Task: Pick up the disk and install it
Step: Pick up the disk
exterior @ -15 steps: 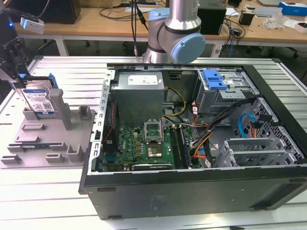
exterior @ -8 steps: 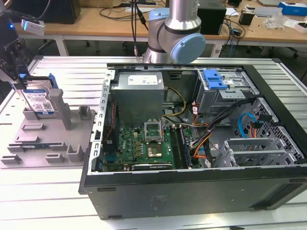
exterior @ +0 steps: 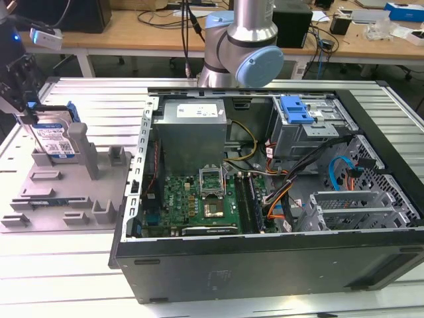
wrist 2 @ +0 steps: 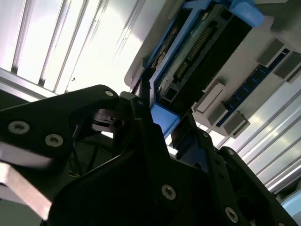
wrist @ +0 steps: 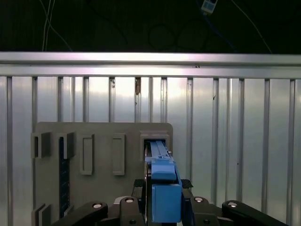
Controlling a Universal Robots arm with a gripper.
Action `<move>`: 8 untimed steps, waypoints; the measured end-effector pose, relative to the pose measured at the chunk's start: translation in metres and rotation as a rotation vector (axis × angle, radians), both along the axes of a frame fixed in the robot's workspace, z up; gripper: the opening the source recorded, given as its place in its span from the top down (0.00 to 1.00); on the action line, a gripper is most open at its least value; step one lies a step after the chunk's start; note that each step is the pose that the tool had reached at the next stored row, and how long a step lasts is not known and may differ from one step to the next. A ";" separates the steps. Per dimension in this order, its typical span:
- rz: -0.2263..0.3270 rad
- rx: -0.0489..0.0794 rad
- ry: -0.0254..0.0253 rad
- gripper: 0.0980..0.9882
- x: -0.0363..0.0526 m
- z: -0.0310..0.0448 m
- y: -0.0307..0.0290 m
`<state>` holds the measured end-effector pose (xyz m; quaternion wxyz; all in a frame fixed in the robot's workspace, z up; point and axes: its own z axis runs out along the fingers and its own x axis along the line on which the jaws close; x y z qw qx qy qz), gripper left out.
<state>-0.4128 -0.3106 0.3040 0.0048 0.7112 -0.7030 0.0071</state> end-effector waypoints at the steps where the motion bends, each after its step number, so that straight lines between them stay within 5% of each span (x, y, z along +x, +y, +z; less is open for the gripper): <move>1: -0.001 0.000 0.0000 0.67 0.0000 -0.0003 0.0000; 8: -0.005 0.000 0.0001 0.67 0.0000 -0.0025 0.0000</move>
